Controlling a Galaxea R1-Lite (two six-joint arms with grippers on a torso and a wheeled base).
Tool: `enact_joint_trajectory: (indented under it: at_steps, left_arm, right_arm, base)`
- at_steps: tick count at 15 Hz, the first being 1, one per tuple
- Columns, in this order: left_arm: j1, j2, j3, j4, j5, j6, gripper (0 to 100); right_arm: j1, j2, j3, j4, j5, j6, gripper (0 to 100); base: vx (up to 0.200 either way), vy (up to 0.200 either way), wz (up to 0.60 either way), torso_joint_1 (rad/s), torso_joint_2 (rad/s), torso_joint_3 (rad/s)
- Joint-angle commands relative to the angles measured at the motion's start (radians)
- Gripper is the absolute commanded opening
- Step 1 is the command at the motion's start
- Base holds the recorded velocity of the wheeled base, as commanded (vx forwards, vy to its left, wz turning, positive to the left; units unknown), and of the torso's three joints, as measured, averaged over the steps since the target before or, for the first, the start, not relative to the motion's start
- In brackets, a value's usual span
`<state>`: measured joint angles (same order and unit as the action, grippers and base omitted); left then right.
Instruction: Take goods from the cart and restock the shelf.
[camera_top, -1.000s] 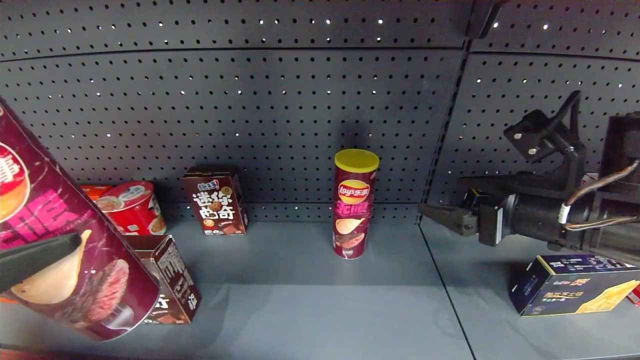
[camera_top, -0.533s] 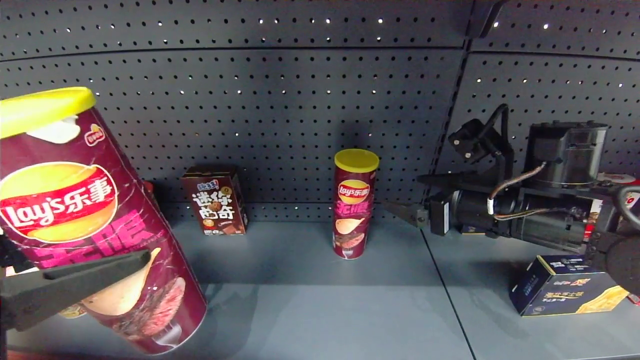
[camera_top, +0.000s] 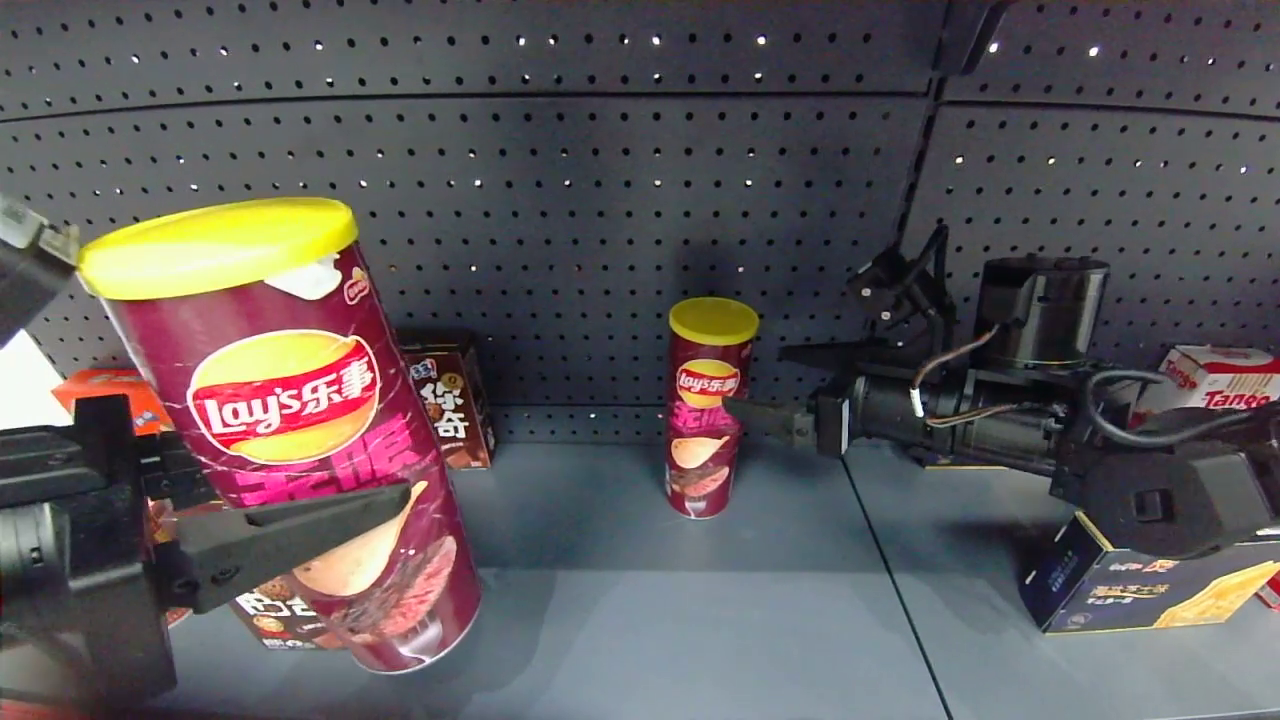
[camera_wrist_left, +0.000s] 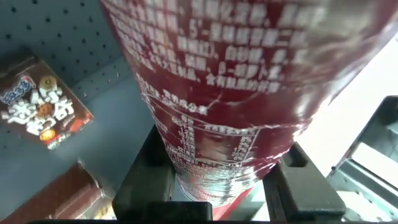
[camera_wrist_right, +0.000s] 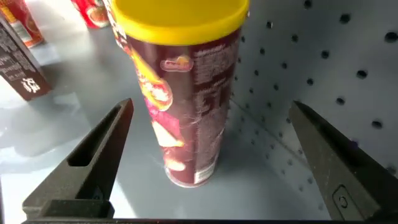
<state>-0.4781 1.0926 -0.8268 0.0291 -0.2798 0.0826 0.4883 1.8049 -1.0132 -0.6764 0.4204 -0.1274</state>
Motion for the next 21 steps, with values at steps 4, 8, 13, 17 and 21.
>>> enact_joint_trajectory:
  at_steps: [4, 8, 13, 17, 21]
  left_arm:
    - [0.004, 0.024, 0.003, -0.008, 0.002, -0.001, 0]
    - [0.007, 0.029, 0.008, -0.008, 0.004, -0.003, 0]
    - [0.009, 0.043, 0.014, -0.008, 0.004, -0.004, 0]
    - [0.019, 0.040, 0.025, -0.008, 0.005, -0.004, 0]
    - [0.032, 0.040, 0.025, -0.008, 0.004, -0.004, 0]
  right_arm:
    - [-0.047, 0.083, -0.012, -0.068, 0.104, -0.003, 100]
    - [-0.068, 0.139, -0.021, -0.164, 0.210, -0.006, 100]
    - [-0.054, 0.185, -0.048, -0.178, 0.290, -0.004, 100]
    - [-0.020, 0.232, -0.081, -0.195, 0.291, 0.000, 100]
    - [-0.005, 0.287, -0.094, -0.215, 0.290, 0.000, 100]
  base:
    - [0.000, 0.000, 0.00, 0.000, 0.00, 0.000]
    - [0.000, 0.000, 0.00, 0.000, 0.00, 0.000]
    - [0.000, 0.000, 0.00, 0.000, 0.00, 0.000]
    - [0.000, 0.000, 0.00, 0.000, 0.00, 0.000]
    - [0.000, 0.000, 0.00, 0.000, 0.00, 0.000]
